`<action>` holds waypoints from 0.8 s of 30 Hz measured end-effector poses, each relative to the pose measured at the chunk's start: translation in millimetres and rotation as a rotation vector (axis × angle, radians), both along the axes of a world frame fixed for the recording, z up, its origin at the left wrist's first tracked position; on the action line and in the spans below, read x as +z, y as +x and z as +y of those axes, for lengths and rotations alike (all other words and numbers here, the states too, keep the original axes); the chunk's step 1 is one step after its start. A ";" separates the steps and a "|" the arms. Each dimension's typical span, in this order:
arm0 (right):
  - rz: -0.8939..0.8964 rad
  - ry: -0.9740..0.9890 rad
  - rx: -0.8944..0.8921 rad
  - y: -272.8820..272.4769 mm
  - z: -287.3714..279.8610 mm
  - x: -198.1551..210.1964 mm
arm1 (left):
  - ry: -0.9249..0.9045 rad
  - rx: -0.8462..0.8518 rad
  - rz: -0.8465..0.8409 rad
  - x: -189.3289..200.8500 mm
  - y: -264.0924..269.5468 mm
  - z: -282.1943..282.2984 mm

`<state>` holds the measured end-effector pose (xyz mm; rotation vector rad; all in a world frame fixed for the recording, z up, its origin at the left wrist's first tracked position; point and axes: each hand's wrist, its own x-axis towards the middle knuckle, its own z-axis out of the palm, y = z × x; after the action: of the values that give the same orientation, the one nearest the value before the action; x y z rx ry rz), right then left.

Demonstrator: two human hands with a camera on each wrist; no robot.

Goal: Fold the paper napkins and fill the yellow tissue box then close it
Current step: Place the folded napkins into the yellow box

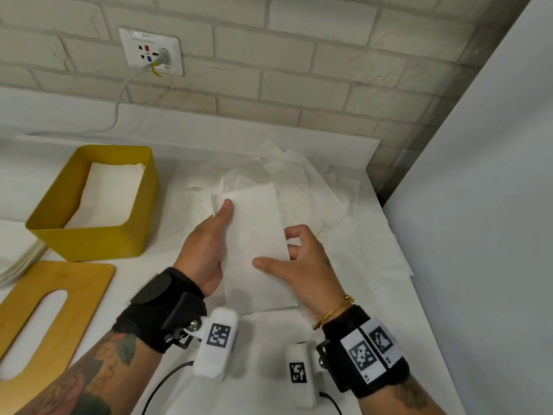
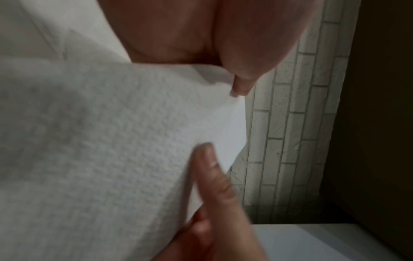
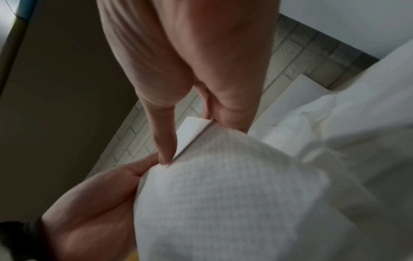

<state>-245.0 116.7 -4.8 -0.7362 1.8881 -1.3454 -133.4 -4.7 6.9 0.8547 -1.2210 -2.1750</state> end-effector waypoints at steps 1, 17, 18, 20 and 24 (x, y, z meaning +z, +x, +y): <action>-0.017 0.004 0.024 0.1 1.6 -4.3 | -0.006 0.009 -0.003 1.1 -0.5 -0.3; 0.340 0.378 -0.164 -104.3 50.6 -8.0 | 0.010 0.074 -0.029 5.2 1.1 -7.0; 0.400 0.445 -0.199 -115.4 49.6 -9.7 | 0.013 0.074 -0.035 4.6 1.1 -5.8; 0.449 0.597 -0.166 -129.4 47.3 -17.4 | 0.023 0.063 -0.040 4.4 0.4 -3.7; 0.459 0.711 -0.109 -136.0 42.5 -30.0 | 0.028 0.060 -0.049 4.1 2.1 -3.6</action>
<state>-381.0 159.1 -34.8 -0.5947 2.5769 -0.4868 -131.3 -8.3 10.9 0.9499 -1.1753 -2.1397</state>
